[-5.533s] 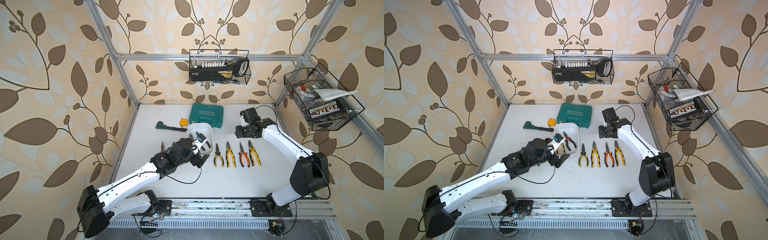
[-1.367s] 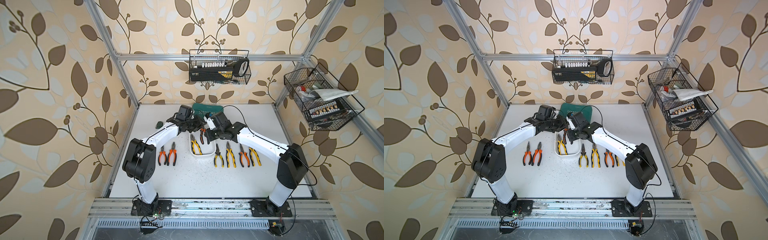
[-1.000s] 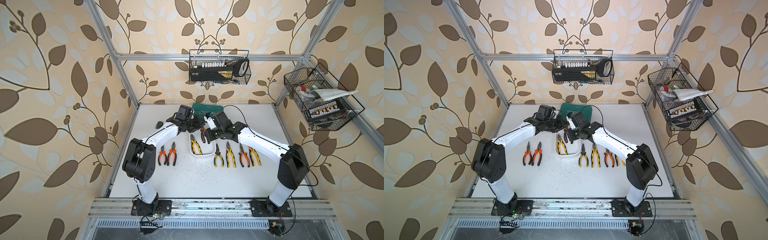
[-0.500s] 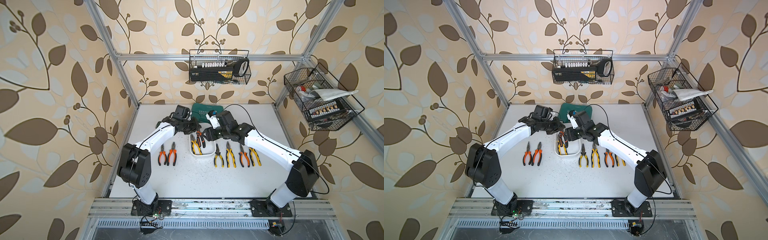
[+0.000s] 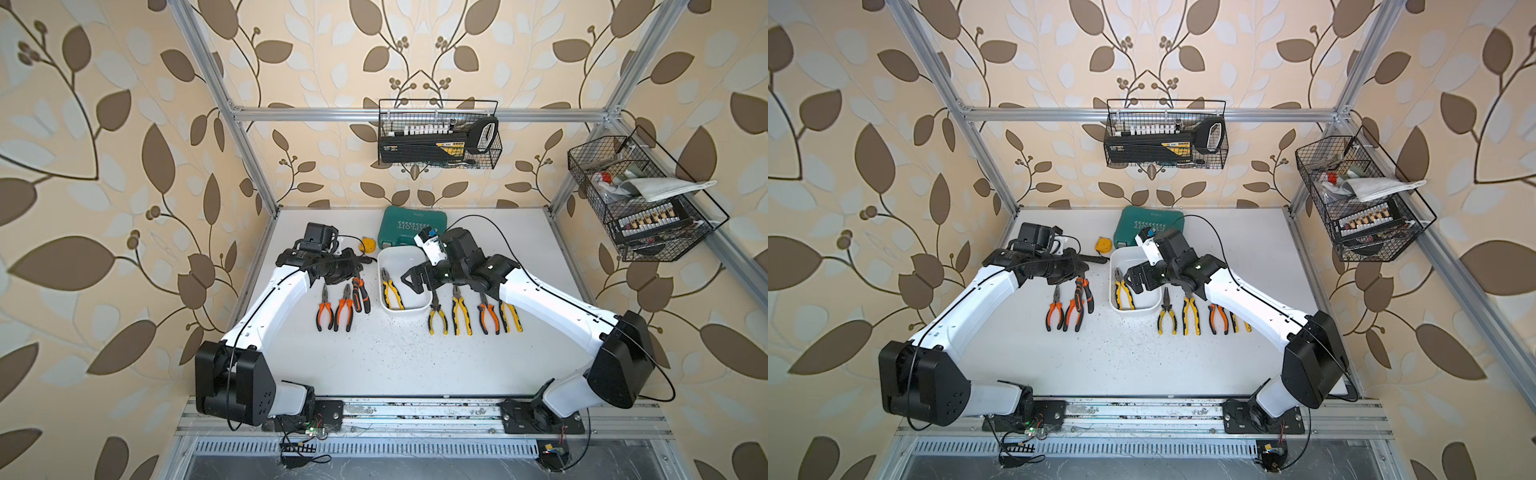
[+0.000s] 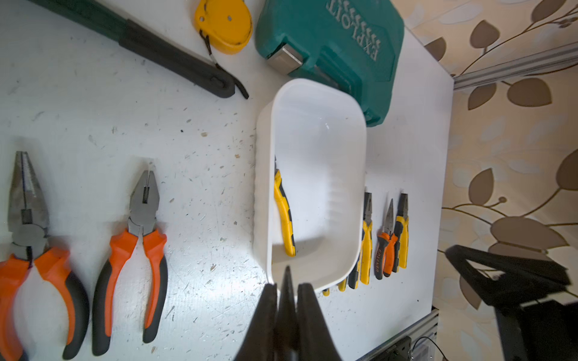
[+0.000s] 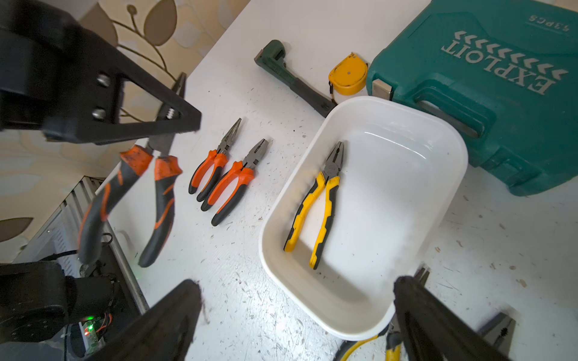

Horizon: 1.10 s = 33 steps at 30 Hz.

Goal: Take the pliers out of the storage box
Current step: Place the pliers at the center of the board.

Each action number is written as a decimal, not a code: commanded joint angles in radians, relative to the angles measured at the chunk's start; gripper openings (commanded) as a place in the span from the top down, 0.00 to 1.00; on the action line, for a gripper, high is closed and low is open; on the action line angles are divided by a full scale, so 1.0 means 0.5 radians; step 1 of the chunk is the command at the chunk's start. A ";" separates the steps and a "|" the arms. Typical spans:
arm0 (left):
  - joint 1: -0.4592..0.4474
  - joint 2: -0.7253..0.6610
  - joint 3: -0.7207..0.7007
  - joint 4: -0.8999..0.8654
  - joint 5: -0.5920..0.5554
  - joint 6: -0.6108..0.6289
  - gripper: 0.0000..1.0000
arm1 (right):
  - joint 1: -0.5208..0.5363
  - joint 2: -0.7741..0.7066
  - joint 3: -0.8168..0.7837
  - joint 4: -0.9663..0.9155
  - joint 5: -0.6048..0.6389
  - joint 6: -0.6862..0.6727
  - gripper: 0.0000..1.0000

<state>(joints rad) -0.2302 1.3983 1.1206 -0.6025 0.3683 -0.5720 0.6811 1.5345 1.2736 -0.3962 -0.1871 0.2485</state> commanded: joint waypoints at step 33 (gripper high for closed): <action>-0.116 0.903 -0.002 0.593 0.020 0.184 0.89 | 0.092 -0.308 -0.383 0.130 -0.218 -0.519 0.00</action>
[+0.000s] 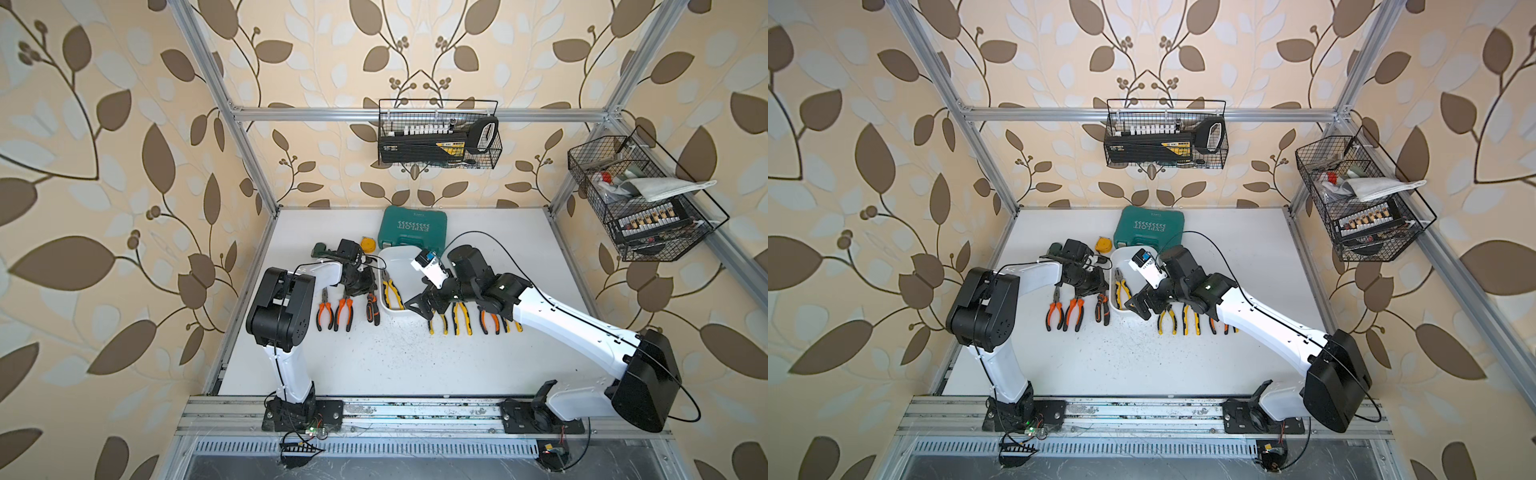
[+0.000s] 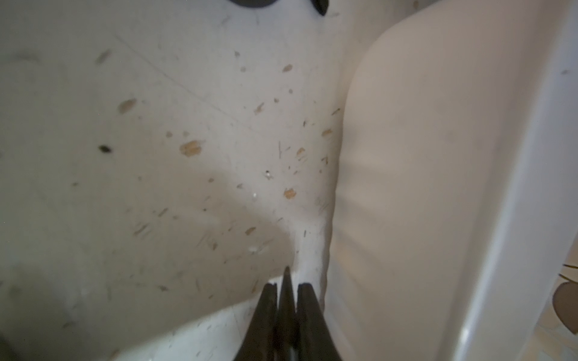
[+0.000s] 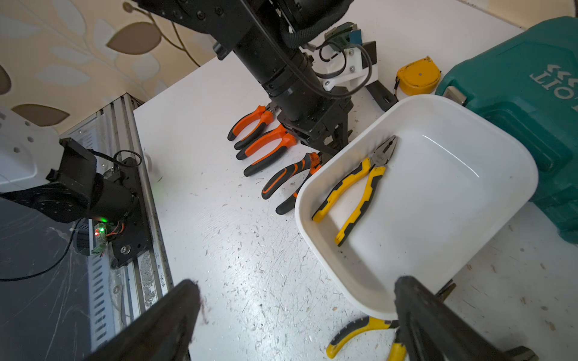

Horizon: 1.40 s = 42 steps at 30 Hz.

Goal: Take the pliers out of the storage box
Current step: Place the pliers at the center of the board, then adjust the pliers in the storage box.

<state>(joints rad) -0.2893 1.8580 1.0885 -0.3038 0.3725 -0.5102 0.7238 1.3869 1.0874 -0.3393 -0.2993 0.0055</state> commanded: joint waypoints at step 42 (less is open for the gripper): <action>-0.004 -1.891 -0.606 -0.213 0.039 1.139 0.01 | 0.094 1.526 1.366 -0.703 0.976 0.799 0.08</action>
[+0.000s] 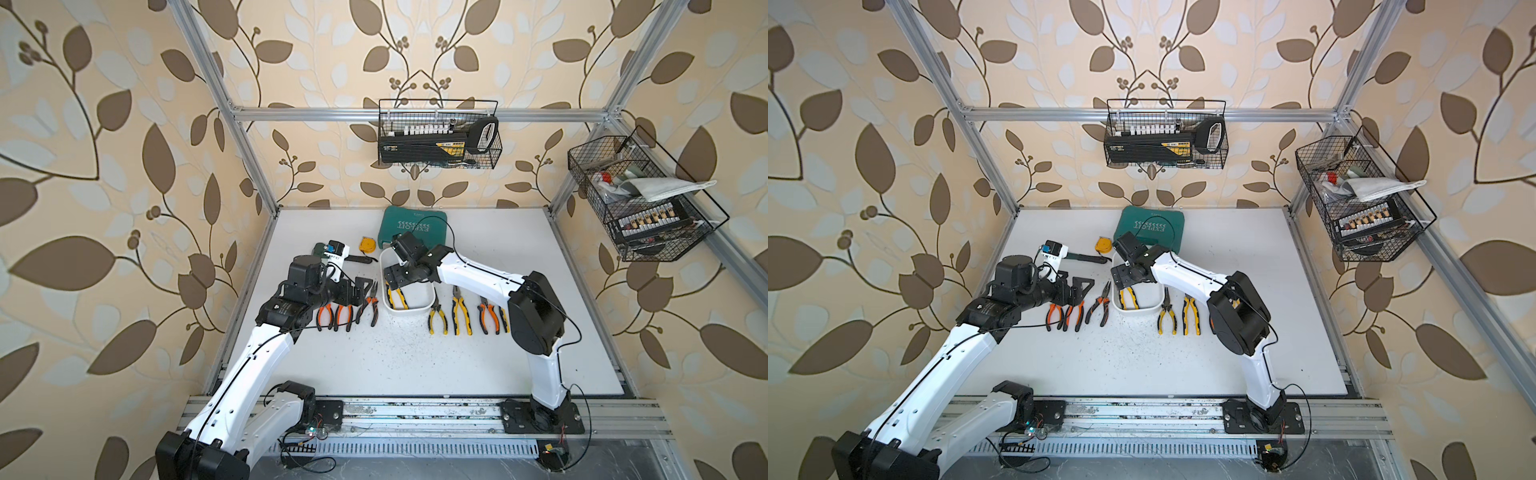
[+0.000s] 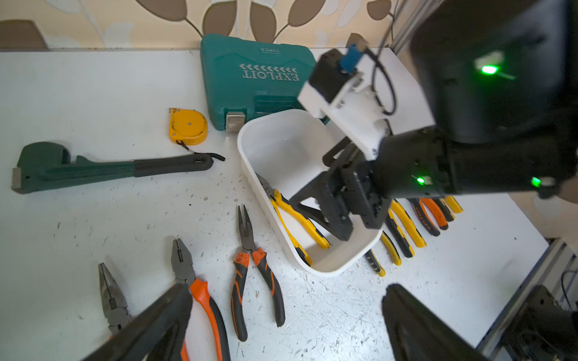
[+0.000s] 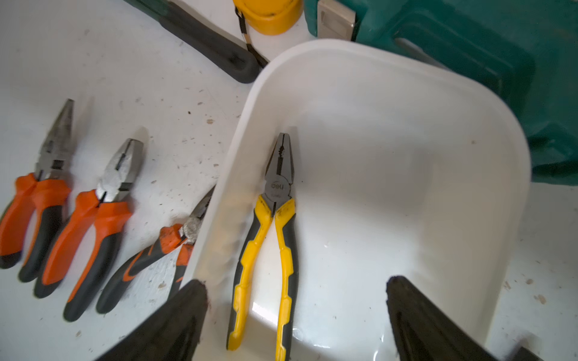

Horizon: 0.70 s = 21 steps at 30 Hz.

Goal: Take the pliers out of the storage box
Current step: Adjust the pliers in the storage box.

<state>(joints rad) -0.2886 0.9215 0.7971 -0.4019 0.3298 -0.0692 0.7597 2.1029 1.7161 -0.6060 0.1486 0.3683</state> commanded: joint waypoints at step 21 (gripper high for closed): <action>-0.006 -0.080 -0.066 -0.098 0.208 0.442 0.01 | 0.031 0.562 0.443 -0.320 0.189 0.159 0.20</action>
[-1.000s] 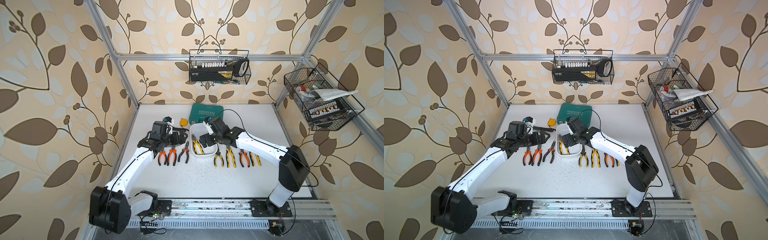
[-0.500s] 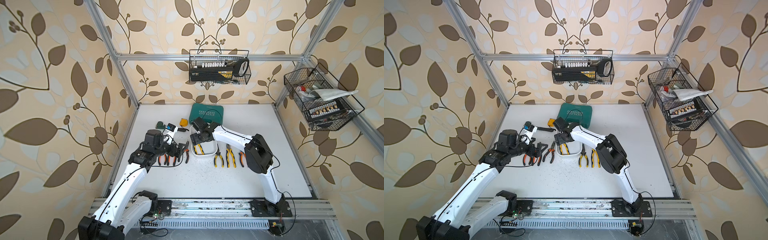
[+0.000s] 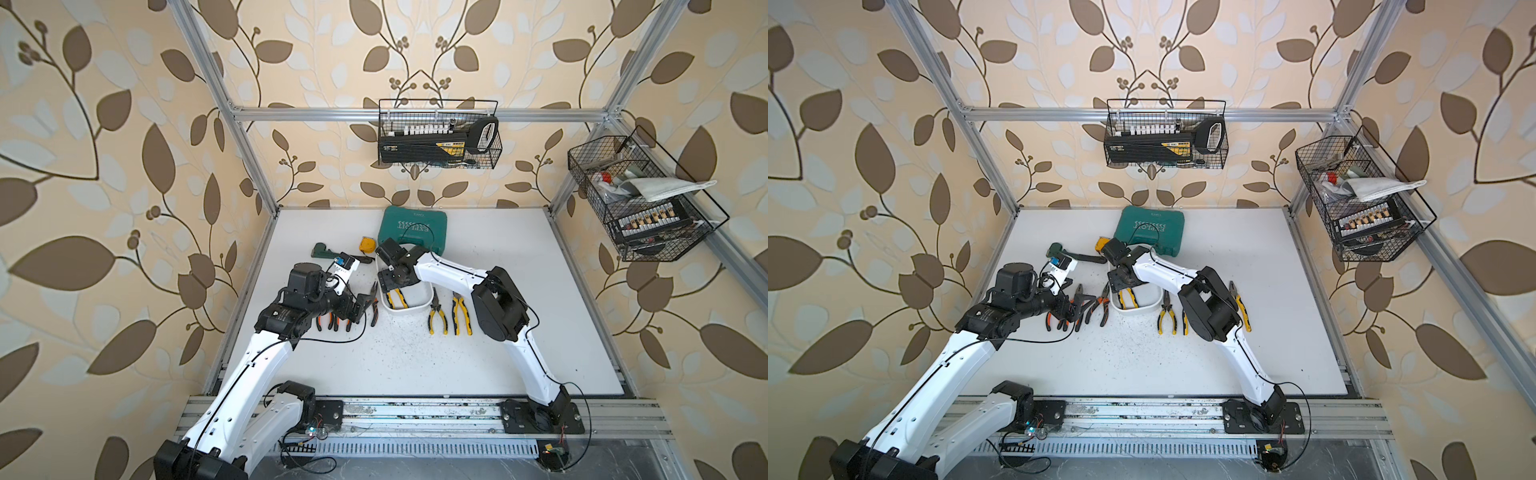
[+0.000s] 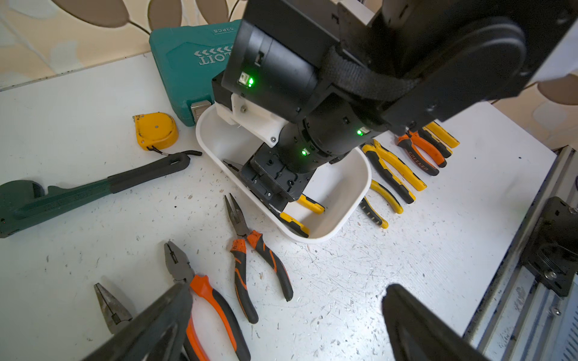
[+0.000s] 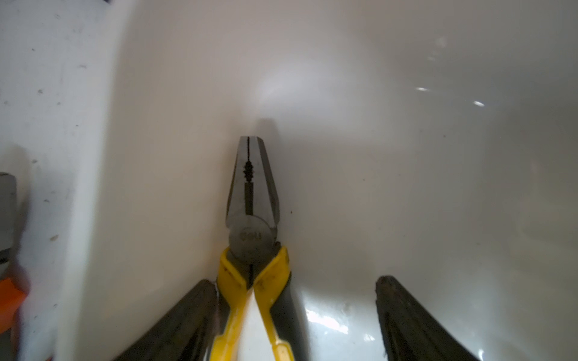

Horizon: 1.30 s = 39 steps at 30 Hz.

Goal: Take the pliers out of the storage box
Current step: Adjust the pliers in the storage box.

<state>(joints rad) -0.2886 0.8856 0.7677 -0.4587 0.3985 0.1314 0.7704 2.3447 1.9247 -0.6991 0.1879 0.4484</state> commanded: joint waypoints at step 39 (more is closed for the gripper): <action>-0.009 -0.038 -0.084 -0.023 0.202 0.266 0.01 | -0.055 0.313 0.458 -0.260 0.109 -0.073 0.65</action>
<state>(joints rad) -0.2886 0.8814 0.7307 -0.4789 0.4744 0.2390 0.7441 2.4718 2.1349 -0.7788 0.2550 0.4118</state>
